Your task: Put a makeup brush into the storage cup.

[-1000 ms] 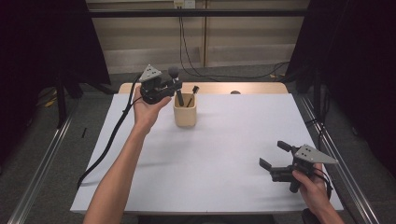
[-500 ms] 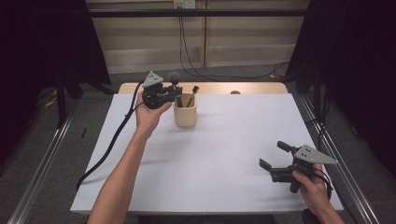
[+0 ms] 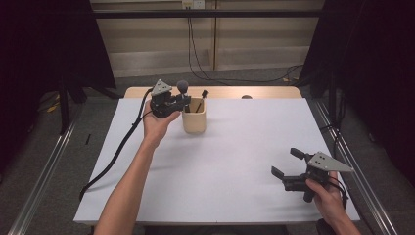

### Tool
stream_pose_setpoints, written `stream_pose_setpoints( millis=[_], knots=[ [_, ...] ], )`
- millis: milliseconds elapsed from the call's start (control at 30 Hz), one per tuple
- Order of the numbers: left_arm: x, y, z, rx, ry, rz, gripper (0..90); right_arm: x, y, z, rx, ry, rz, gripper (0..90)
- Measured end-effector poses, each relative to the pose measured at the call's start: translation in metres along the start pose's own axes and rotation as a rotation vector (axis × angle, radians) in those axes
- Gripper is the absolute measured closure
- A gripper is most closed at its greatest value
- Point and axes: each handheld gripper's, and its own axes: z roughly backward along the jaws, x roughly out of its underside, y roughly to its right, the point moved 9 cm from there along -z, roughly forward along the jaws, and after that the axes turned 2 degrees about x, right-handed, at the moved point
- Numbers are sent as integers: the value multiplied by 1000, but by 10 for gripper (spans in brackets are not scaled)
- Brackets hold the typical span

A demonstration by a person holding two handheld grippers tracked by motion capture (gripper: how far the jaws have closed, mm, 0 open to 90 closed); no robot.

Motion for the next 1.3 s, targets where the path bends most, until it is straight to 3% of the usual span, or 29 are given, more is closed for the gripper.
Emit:
stream_pose_setpoints(
  millis=[433, 733, 1100, 1167, 1300],
  knots=[
    [12, 4, -6, 15, -27, 3, 707, 0, 0, 0, -3, -2, -2, 1],
    [17, 6, -8, -3, -46, 1, 690, 1, 1, 0, 1, -2, -1, 0],
    [17, 1, -3, -44, -26, 31, 340, 1, 1, 0, 1, -3, -4, 0],
    [18, -2, -1, -80, -30, 25, 255, 1, 1, 0, 3, -4, -7, 0],
    [16, -6, 5, -85, -15, 44, 154, 1, 2, -1, 6, -3, -13, 0]
  ],
)
